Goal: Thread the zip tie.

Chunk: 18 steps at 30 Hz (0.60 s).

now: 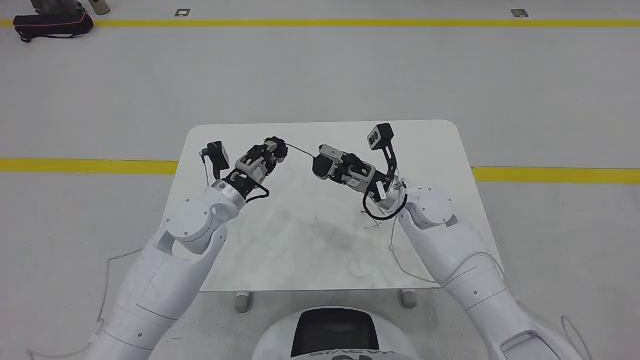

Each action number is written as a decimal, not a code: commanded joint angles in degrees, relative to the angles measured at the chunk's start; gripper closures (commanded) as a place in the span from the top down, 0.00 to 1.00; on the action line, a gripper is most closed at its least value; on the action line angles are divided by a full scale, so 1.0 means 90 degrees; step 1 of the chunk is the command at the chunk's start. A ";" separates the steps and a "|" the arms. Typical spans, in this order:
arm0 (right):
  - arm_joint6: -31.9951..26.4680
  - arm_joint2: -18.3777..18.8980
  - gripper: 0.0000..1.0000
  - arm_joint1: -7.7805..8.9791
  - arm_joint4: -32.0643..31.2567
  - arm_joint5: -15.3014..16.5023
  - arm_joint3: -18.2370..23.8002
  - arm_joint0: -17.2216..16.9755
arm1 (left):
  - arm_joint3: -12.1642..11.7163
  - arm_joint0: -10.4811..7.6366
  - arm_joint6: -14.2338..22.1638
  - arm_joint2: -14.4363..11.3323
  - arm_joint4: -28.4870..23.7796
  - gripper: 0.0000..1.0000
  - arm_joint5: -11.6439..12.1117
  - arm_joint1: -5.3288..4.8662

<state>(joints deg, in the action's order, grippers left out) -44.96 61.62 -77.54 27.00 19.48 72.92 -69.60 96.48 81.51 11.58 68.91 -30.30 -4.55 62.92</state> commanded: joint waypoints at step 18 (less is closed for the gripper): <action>0.0155 -0.0120 0.26 -0.0119 -0.0281 0.0000 -0.0328 0.0178 | -0.0003 0.0024 0.0061 0.0028 0.0072 0.00 -0.0078 0.0043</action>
<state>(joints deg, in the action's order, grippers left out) -43.54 60.61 -78.58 24.69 19.48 70.08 -68.06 96.46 81.73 12.08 69.16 -29.70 -5.20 63.29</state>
